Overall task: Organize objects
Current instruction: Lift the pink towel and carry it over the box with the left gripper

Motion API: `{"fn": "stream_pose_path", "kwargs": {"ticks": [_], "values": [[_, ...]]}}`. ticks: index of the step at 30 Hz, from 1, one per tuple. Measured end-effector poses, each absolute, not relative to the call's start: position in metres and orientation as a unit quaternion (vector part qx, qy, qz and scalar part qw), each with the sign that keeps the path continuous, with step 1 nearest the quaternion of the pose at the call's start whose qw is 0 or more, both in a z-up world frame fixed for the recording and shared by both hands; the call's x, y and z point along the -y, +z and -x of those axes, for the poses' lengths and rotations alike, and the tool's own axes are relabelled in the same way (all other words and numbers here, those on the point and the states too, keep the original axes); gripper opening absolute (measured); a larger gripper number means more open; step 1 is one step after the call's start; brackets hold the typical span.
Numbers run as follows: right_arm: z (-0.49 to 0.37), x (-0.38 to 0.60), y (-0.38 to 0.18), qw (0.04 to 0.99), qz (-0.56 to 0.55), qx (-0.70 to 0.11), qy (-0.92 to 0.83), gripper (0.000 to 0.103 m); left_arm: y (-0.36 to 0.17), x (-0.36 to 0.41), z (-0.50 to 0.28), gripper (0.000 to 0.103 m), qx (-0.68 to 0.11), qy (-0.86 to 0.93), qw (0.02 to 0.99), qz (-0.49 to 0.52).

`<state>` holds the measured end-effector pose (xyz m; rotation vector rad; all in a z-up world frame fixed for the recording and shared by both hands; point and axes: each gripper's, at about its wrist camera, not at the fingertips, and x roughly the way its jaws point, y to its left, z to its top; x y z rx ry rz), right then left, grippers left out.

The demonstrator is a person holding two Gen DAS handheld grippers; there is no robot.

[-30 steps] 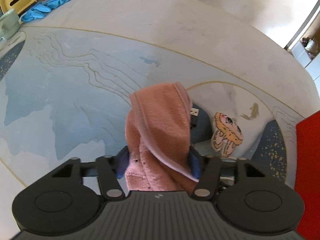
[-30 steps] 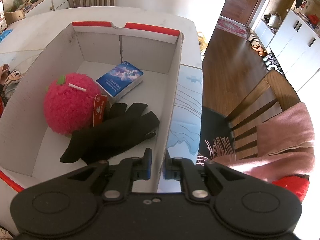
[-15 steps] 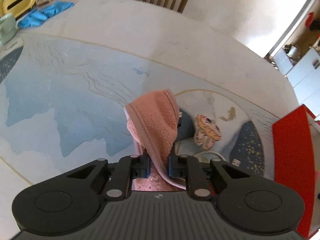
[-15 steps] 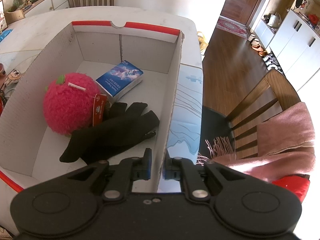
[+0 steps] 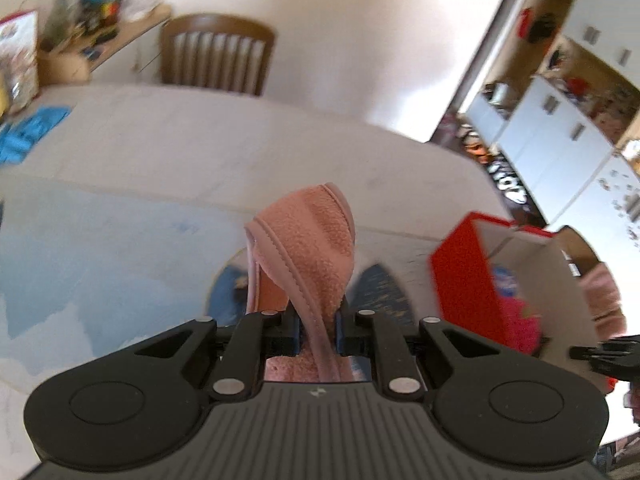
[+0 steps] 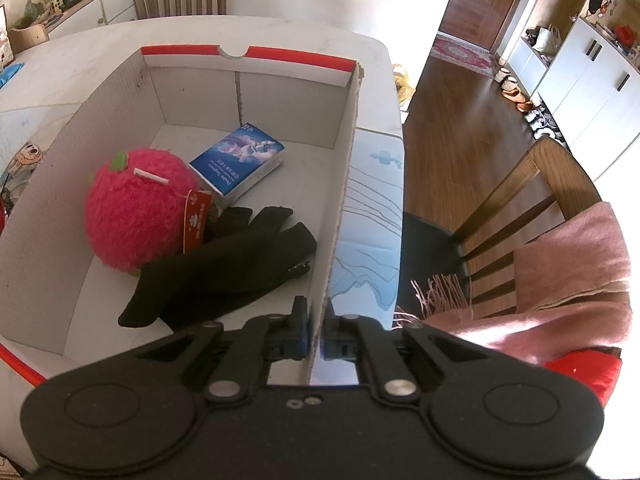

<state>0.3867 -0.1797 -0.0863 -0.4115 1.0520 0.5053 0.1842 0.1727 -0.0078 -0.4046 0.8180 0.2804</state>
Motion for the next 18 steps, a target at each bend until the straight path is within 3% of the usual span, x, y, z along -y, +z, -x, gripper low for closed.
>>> {"fn": "stream_pose_path", "kwargs": {"ticks": [9, 18], "values": [[-0.386, 0.178, -0.086, 0.814, 0.195, -0.492, 0.24, 0.005, 0.049, -0.136, -0.211, 0.014, -0.348, 0.068, 0.918, 0.181], [-0.386, 0.178, -0.086, 0.814, 0.195, -0.49, 0.243, 0.005, 0.07, -0.085, -0.266, 0.014, -0.348, -0.024, 0.92, 0.181]]}}
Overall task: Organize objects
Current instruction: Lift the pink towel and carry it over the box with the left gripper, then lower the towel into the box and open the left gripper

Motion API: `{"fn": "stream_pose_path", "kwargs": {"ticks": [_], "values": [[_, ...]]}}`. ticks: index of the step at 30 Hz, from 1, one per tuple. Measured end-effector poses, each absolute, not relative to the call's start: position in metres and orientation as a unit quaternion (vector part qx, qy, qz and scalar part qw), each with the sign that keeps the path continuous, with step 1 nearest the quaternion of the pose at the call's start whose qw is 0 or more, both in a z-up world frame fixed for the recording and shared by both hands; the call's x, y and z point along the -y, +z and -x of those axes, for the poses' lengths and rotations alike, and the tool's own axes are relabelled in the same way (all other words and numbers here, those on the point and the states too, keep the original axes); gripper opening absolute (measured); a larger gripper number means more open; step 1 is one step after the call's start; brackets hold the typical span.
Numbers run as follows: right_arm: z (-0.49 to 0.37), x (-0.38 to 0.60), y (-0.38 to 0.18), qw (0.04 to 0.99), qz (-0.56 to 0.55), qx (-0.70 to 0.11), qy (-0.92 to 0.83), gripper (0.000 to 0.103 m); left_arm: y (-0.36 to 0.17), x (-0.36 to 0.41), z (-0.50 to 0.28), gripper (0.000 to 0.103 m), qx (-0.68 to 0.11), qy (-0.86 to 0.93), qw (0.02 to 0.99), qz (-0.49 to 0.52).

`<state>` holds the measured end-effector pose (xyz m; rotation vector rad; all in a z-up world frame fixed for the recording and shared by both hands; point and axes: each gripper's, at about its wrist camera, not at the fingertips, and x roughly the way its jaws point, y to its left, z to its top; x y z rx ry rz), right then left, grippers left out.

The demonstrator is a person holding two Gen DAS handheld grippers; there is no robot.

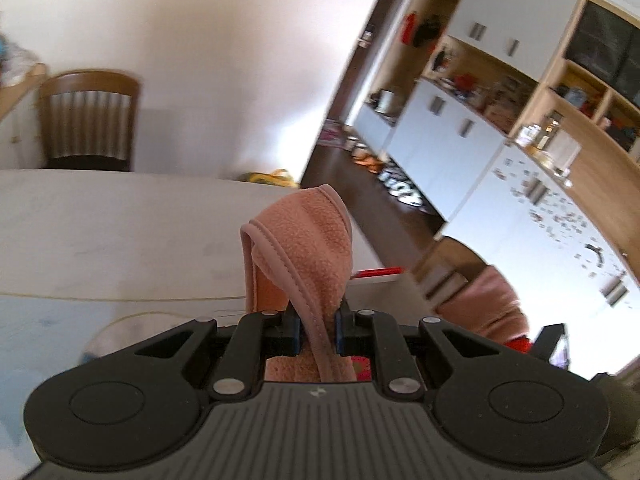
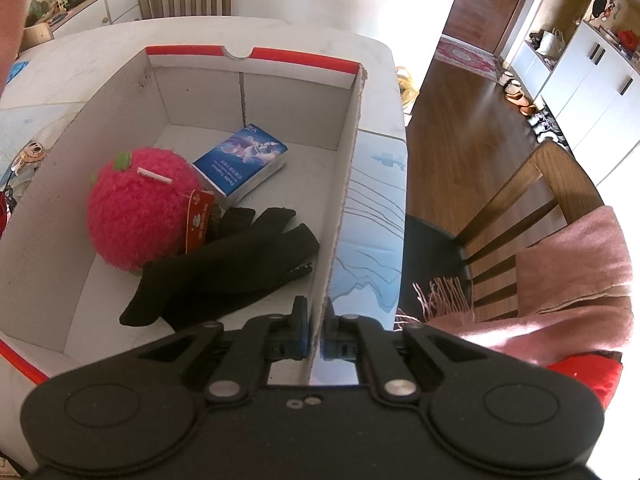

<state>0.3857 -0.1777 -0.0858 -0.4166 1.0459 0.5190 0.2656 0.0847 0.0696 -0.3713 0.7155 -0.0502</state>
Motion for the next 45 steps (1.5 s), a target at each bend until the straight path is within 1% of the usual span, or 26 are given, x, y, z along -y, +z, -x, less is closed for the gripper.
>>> {"fn": "stream_pose_path", "kwargs": {"ticks": [9, 12, 18, 25, 35, 45], "values": [[-0.386, 0.179, -0.086, 0.814, 0.193, -0.49, 0.246, 0.005, 0.077, -0.022, -0.316, 0.014, -0.352, -0.115, 0.907, 0.202], [-0.386, 0.179, -0.086, 0.814, 0.191, -0.49, 0.246, 0.005, 0.072, -0.004, -0.335, 0.014, -0.359, -0.137, 0.898, 0.215], [-0.386, 0.179, -0.086, 0.814, 0.191, -0.49, 0.247, 0.005, 0.041, 0.029, -0.374, 0.014, -0.397, -0.158, 0.867, 0.255], [-0.385, 0.179, -0.087, 0.814, 0.189, -0.491, 0.247, 0.005, -0.004, 0.047, -0.404, 0.014, -0.433, -0.152, 0.845, 0.275], [-0.385, 0.178, -0.087, 0.814, 0.19, -0.49, 0.247, 0.005, -0.062, 0.048, -0.418, 0.014, -0.483, -0.122, 0.831, 0.246], [-0.384, 0.178, -0.087, 0.813, 0.19, -0.491, 0.248, 0.005, -0.091, 0.06, -0.441, 0.014, -0.524, -0.099, 0.823, 0.196]]}}
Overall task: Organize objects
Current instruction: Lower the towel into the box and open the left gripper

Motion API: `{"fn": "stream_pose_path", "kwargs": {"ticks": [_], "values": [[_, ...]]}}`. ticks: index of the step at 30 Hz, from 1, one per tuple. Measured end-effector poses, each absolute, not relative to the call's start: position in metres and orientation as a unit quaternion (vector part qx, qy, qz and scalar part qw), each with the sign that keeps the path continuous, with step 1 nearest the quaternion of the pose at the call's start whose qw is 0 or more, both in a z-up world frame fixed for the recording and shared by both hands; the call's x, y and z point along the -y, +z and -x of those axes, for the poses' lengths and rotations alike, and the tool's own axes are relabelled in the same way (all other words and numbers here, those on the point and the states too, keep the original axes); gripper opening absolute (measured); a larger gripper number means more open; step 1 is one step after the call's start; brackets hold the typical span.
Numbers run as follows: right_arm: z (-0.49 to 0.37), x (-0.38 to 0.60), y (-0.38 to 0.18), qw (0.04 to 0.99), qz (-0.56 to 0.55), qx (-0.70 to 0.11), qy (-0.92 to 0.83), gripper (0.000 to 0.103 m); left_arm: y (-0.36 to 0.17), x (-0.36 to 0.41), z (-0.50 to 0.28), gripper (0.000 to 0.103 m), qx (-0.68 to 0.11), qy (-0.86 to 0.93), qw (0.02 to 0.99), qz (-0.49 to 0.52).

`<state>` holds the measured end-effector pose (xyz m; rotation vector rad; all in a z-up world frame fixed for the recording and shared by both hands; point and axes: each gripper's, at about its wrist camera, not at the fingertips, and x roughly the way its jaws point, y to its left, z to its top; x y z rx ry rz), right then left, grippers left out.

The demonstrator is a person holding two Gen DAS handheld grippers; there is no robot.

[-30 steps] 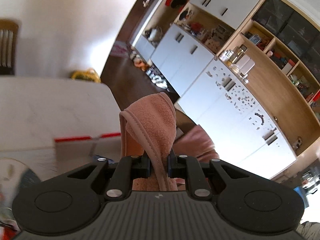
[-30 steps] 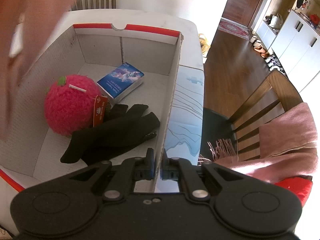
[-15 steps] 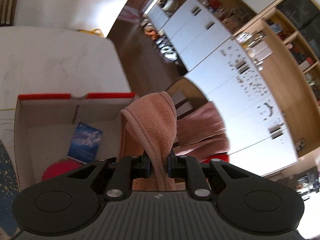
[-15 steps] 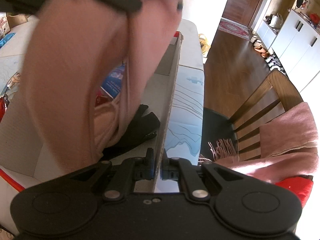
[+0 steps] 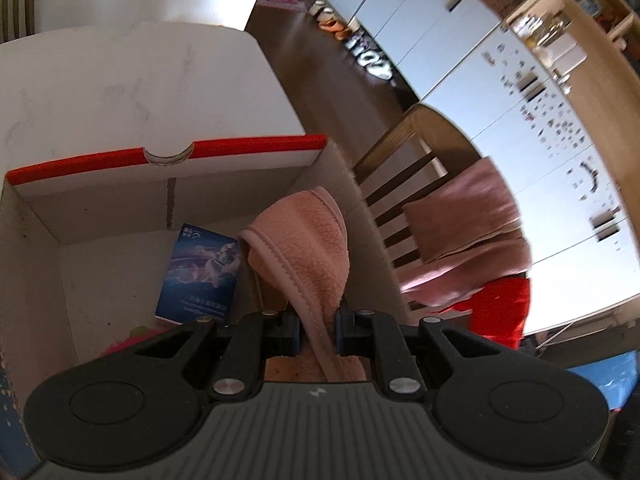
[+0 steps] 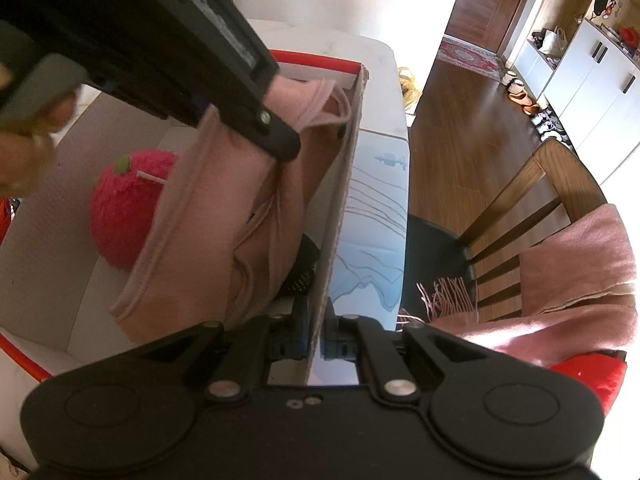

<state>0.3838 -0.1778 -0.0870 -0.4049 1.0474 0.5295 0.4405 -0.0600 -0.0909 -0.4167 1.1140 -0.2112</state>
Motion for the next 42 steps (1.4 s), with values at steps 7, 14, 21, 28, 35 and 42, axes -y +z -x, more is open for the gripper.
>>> {"fn": "stream_pose_path", "kwargs": {"ticks": [7, 14, 21, 28, 35, 42], "values": [[-0.382, 0.178, -0.087, 0.813, 0.186, -0.493, 0.249, 0.005, -0.111, 0.067, -0.451, 0.014, -0.554, -0.082, 0.814, 0.152], [-0.382, 0.179, -0.087, 0.812, 0.188, -0.493, 0.25, 0.005, -0.12, 0.069, -0.454, 0.015, -0.571, -0.077, 0.807, 0.129], [-0.382, 0.18, -0.086, 0.811, 0.187, -0.494, 0.25, 0.005, -0.117, 0.069, -0.451, 0.039, -0.569, -0.075, 0.811, 0.113], [-0.382, 0.18, -0.086, 0.811, 0.188, -0.494, 0.25, 0.005, -0.105, 0.058, -0.442, 0.062, -0.549, -0.078, 0.821, 0.136], [-0.383, 0.181, -0.086, 0.811, 0.189, -0.494, 0.25, 0.005, -0.088, 0.054, -0.43, 0.062, -0.535, -0.081, 0.832, 0.124], [-0.383, 0.182, -0.086, 0.811, 0.192, -0.493, 0.25, 0.005, -0.056, 0.049, -0.402, 0.062, -0.5, -0.092, 0.854, 0.11]]}}
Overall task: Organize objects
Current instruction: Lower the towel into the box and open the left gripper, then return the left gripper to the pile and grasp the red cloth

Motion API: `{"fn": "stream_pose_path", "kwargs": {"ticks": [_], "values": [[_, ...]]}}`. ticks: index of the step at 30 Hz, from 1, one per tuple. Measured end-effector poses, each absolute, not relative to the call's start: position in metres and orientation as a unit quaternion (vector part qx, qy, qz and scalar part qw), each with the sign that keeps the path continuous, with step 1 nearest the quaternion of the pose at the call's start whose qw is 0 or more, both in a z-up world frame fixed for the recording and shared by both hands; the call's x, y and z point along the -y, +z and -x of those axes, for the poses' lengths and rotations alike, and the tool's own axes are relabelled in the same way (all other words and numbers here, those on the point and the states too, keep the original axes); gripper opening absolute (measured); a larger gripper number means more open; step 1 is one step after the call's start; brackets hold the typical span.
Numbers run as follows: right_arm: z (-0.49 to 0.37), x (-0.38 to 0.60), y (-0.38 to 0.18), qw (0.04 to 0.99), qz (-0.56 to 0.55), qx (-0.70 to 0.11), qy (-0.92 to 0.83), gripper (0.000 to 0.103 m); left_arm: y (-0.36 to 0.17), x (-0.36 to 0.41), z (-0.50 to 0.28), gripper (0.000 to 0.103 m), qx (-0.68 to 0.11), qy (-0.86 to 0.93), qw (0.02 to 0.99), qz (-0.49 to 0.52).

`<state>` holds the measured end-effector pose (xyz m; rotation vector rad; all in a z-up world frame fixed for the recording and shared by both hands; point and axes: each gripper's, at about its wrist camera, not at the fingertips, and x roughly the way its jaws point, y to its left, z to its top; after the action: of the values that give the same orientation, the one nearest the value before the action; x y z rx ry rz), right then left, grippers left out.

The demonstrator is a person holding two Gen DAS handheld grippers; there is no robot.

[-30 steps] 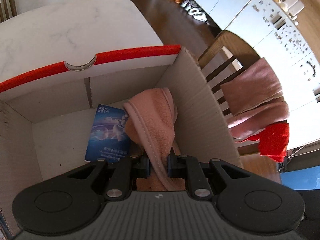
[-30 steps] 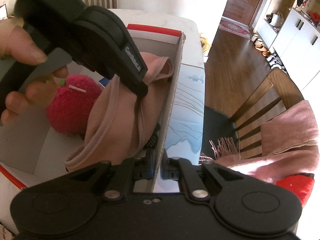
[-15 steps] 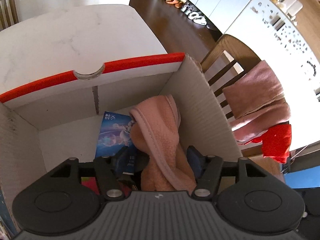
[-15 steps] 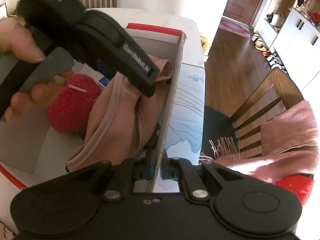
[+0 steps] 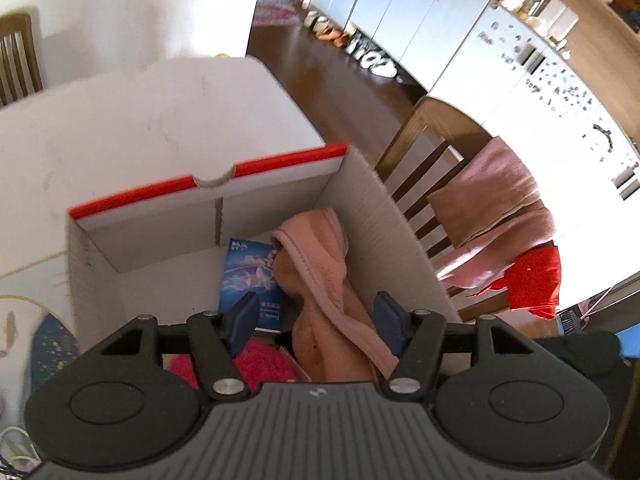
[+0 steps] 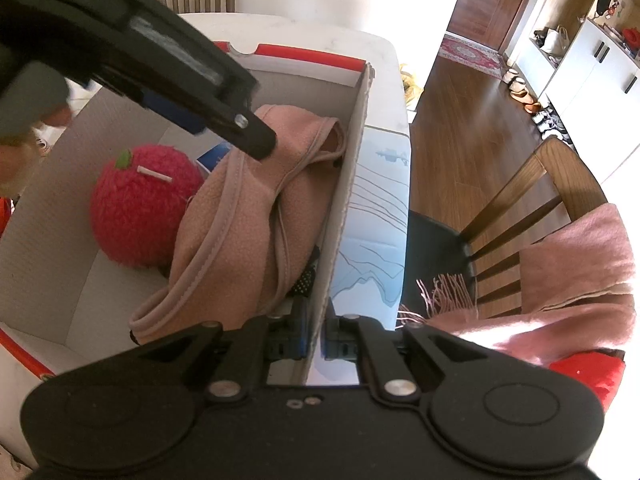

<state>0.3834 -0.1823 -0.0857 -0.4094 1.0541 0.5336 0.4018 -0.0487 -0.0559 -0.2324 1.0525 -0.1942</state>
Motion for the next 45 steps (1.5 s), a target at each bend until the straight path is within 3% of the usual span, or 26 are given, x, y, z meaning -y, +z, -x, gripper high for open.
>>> {"fn": "stream_pose_path", "kwargs": {"ticks": [16, 27, 35, 39, 45], "values": [[-0.378, 0.184, -0.083, 0.809, 0.2, -0.492, 0.25, 0.005, -0.007, -0.016, -0.318, 0.062, -0.44, -0.061, 0.885, 0.14], [-0.379, 0.181, -0.084, 0.807, 0.206, -0.494, 0.251, 0.006, -0.001, -0.096, -0.257, 0.081, -0.419, 0.036, 0.891, 0.17], [-0.38, 0.179, -0.085, 0.806, 0.208, -0.494, 0.251, 0.006, -0.016, -0.13, -0.221, 0.086, -0.424, 0.088, 0.882, 0.187], [-0.38, 0.18, -0.085, 0.805, 0.208, -0.495, 0.251, 0.006, -0.029, -0.128, -0.206, 0.102, -0.433, 0.104, 0.878, 0.177], [-0.379, 0.181, -0.085, 0.804, 0.208, -0.498, 0.25, 0.006, -0.06, -0.112, -0.183, 0.102, -0.461, 0.122, 0.865, 0.159]]}}
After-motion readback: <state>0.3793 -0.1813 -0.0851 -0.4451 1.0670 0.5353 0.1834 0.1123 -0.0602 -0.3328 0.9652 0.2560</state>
